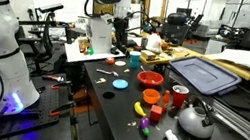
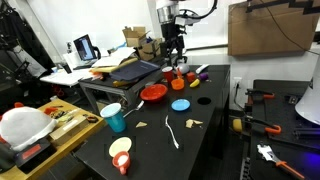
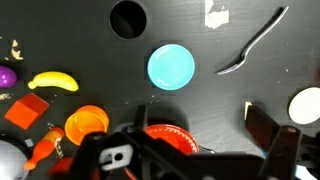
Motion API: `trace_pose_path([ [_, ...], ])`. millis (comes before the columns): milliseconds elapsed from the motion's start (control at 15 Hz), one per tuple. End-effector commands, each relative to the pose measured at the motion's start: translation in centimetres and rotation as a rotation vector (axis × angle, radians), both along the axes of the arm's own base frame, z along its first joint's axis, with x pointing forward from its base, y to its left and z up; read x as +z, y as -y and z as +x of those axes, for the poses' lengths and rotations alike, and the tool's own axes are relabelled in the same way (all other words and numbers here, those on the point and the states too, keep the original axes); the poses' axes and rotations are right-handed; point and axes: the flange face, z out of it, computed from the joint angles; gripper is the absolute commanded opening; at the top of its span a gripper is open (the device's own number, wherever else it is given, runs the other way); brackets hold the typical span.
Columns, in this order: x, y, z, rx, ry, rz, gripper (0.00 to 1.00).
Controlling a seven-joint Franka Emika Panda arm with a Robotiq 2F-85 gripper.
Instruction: Pick up the silver fork and put it on the table to the right of the blue plate
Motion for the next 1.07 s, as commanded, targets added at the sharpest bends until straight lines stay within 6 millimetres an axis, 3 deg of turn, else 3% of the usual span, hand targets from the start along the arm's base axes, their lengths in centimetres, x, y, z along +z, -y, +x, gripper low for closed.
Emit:
trace_pose_path([
  [0,-1.4,-2.1,1.4,-0.003,-0.012,0.035,1.0],
  [1000,-7.4,-11.0,1.9,-0.09,-0.029,0.073,1.0],
])
